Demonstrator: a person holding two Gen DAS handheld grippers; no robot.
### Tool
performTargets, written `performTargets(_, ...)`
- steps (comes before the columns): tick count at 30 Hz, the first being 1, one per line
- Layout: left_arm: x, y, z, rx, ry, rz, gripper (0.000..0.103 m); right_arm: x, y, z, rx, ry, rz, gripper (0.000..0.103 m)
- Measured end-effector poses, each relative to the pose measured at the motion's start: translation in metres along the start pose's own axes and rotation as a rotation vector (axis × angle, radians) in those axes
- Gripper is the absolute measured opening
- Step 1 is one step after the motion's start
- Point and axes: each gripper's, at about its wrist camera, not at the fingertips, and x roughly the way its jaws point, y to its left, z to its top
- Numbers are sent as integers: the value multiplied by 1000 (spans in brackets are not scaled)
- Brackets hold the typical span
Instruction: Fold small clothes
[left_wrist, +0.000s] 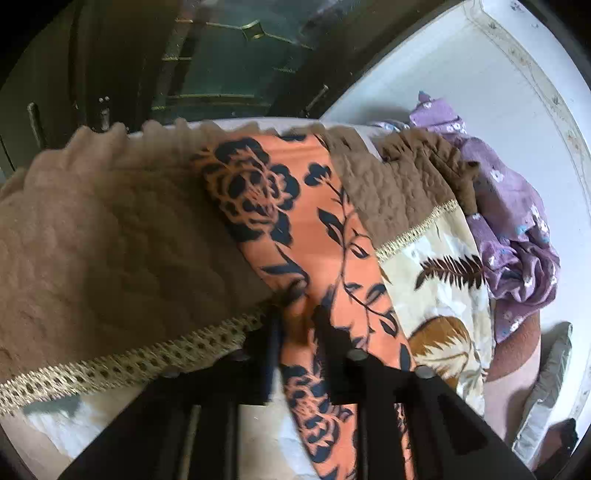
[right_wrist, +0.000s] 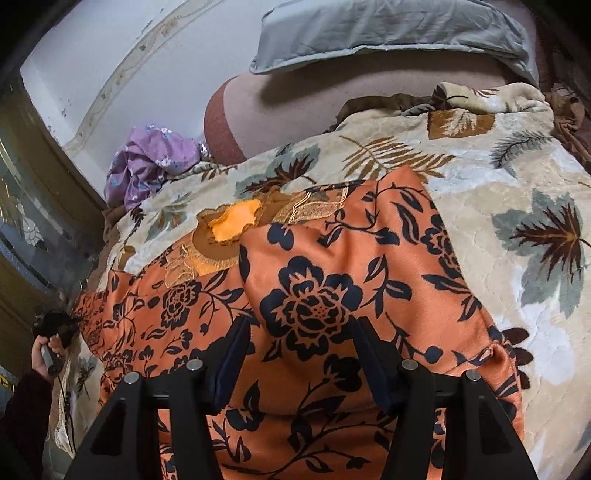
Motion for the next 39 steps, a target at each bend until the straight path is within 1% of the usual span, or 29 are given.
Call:
performTargets(1, 0, -4, 0, -3, -3, -5, 42, 1, -1, 0, 2, 3, -4, 62)
performTargets(3, 2, -12, 0, 9, -31, 23, 44, 4, -3, -2, 3, 8, -15, 62)
performTargets(4, 6, -17, 1, 28, -54, 65, 40, 4, -4, -2, 1, 8, -23, 62)
performTargets(5, 8, -20, 2, 41, -70, 97, 33, 4, -4, -3, 0, 5, -26, 62)
performTargets(6, 10, -22, 4, 51, -77, 128, 10, 4, -5, -2, -2, 1, -28, 62)
performTargets(7, 14, -24, 4, 71, -70, 158, 9, 3, -5, -1, -5, -5, -30, 62)
performTargets(9, 8, -32, 1, 107, -94, 185, 8, 1, -5, -1, -9, -19, -37, 62)
performTargets(10, 1, -38, -3, 134, -117, 186, 8, 0, -5, 0, -12, -26, -41, 62)
performTargets(12, -22, -68, -20, 255, -179, 156, 7, -3, -6, 2, -13, -38, -43, 62)
performTargets(15, -59, -128, -65, 487, -216, 87, 8, -11, -12, 6, 11, -64, -36, 62)
performTargets(16, -75, -153, -90, 583, -226, 54, 8, -15, -14, 7, 19, -74, -34, 62)
performTargets(18, -97, -187, -132, 714, -227, -15, 7, -23, -18, 9, 37, -101, -32, 62)
performTargets(19, -108, -206, -159, 783, -214, -57, 7, -27, -21, 11, 47, -112, -31, 62)
performTargets(20, -113, -220, -173, 822, -202, -78, 7, -31, -25, 13, 60, -121, -30, 62)
performTargets(23, -129, -268, -257, 993, -136, -165, 7, -43, -35, 16, 94, -148, -29, 62)
performTargets(25, -129, -285, -302, 1083, -98, -194, 8, -52, -44, 18, 119, -171, -32, 62)
performTargets(27, -123, -300, -358, 1168, -39, -223, 8, -60, -54, 20, 151, -192, -31, 62)
performTargets(28, -115, -306, -389, 1218, 4, -224, 11, -66, -62, 22, 177, -203, -28, 62)
performTargets(29, -105, -313, -413, 1257, 42, -217, 11, -69, -68, 23, 194, -209, -26, 62)
performTargets(30, -99, -313, -434, 1293, 82, -216, 14, -72, -73, 24, 209, -215, -25, 62)
performTargets(31, -92, -312, -454, 1329, 117, -206, 19, -76, -80, 25, 226, -219, -24, 62)
performTargets(32, -88, -306, -475, 1365, 152, -195, 21, -77, -84, 25, 234, -218, -24, 62)
performTargets(33, -85, -299, -486, 1385, 171, -187, 30, -77, -86, 26, 239, -211, -25, 62)
performTargets(34, -85, -292, -492, 1397, 180, -183, 46, -77, -88, 26, 243, -203, -25, 63)
performTargets(35, -89, -278, -496, 1404, 183, -180, 53, -76, -87, 26, 248, -197, -17, 66)
performTargets(36, -92, -267, -492, 1401, 170, -184, 58, -74, -86, 26, 249, -192, -3, 71)
performTargets(38, -103, -244, -477, 1393, 120, -208, 58, -70, -76, 24, 223, -173, 24, 73)
performTargets(39, -110, -233, -465, 1377, 77, -224, 60, -67, -69, 23, 203, -158, 35, 73)
